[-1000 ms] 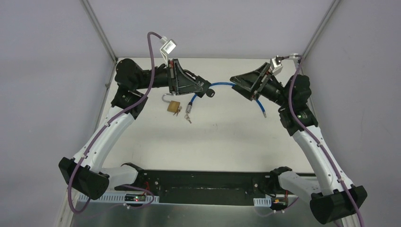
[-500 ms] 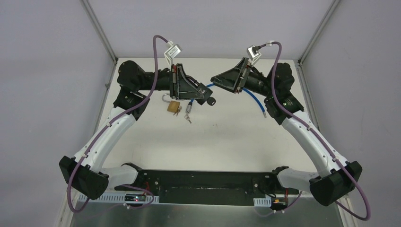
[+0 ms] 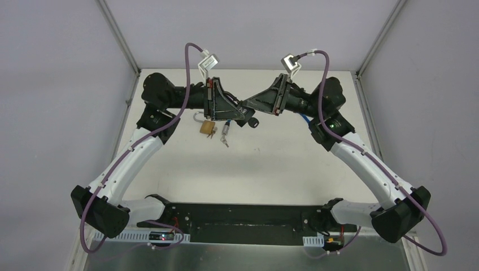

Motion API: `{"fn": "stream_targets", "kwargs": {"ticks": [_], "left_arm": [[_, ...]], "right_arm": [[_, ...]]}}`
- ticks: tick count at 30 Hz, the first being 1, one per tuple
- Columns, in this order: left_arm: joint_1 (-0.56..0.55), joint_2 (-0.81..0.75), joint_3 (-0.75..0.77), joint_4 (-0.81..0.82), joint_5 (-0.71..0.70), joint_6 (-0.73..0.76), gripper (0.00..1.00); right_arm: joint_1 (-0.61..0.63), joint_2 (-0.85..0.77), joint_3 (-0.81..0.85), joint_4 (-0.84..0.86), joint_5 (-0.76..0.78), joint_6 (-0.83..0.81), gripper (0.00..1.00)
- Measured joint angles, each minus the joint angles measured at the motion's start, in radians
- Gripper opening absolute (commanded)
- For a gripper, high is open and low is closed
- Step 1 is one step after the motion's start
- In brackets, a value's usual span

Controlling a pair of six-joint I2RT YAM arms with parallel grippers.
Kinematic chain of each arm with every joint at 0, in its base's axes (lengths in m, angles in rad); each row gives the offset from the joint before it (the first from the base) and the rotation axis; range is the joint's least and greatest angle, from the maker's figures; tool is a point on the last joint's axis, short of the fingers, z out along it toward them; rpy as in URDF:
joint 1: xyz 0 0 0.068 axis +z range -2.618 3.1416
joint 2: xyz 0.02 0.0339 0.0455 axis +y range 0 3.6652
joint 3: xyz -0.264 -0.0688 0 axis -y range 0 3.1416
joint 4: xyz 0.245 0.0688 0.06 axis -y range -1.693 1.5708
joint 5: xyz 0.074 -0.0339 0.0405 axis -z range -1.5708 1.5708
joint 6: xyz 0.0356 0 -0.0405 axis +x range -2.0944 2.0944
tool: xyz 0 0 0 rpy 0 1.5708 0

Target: Unlock with the key

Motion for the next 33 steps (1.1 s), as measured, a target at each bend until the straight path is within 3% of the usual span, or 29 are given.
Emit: {"fn": "stream_targets", "kwargs": {"ticks": [10, 16, 21, 23, 27, 33], "left_arm": [[-0.001, 0.008, 0.000, 0.013, 0.009, -0.010, 0.00], [-0.001, 0.016, 0.000, 0.017, 0.016, -0.033, 0.00], [-0.001, 0.026, 0.000, 0.022, 0.018, -0.052, 0.11], [-0.001, 0.032, 0.000, 0.022, 0.020, -0.055, 0.22], [-0.008, 0.043, 0.000, 0.011, 0.007, -0.071, 0.32], [-0.024, 0.043, -0.046, 0.045, -0.097, -0.155, 0.39]], "right_arm": [[0.019, 0.027, 0.026, -0.011, -0.053, -0.013, 0.41], [0.022, 0.034, 0.031, -0.019, -0.074, -0.030, 0.16], [0.023, 0.028, 0.037, -0.044, -0.071, -0.066, 0.00], [0.023, 0.021, 0.037, -0.070, -0.060, -0.090, 0.00], [0.024, -0.008, 0.038, -0.139, -0.010, -0.146, 0.00], [0.042, -0.072, 0.024, -0.249, 0.158, -0.217, 0.00]]}}
